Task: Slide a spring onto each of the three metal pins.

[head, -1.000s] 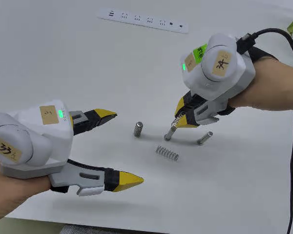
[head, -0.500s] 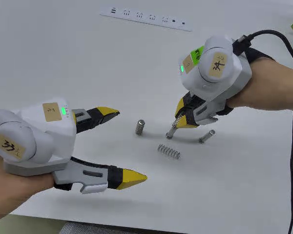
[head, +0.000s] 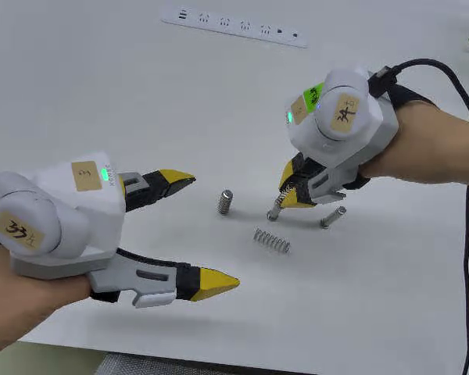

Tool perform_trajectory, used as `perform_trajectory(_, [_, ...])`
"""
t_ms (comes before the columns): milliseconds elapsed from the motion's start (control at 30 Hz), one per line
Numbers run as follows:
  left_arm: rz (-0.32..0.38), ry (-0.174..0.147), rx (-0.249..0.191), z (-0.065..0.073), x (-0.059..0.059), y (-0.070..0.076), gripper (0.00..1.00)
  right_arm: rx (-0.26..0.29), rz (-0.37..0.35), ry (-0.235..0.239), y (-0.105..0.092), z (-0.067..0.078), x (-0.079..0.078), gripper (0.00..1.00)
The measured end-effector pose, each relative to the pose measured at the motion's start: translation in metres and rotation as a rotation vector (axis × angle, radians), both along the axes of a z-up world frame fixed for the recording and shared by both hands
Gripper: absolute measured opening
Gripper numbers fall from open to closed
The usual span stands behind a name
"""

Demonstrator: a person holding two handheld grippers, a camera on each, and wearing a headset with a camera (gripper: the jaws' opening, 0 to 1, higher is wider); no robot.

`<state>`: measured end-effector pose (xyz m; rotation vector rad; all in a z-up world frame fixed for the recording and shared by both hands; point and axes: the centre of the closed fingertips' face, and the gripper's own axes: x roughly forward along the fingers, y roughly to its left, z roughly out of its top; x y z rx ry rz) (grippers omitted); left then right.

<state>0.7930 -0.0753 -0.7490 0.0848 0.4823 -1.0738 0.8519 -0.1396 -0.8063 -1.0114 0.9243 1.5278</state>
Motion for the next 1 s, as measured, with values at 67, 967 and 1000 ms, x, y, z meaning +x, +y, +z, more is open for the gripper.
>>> perform_trajectory(67, [-0.001, 0.000, 0.000, 0.001, 0.000, -0.001, 0.83, 0.000, -0.001, -0.001, -0.001, -0.004, -0.001, 0.12])
perform_trajectory(967, [0.005, 0.005, 0.000, 0.001, 0.000, 0.000, 0.83, 0.028, 0.003, -0.043, 0.002, -0.035, 0.000, 0.12])
perform_trajectory(1000, [0.005, 0.005, -0.001, 0.001, 0.000, 0.000, 0.83, 0.028, 0.004, -0.045, 0.002, -0.036, 0.000, 0.12])
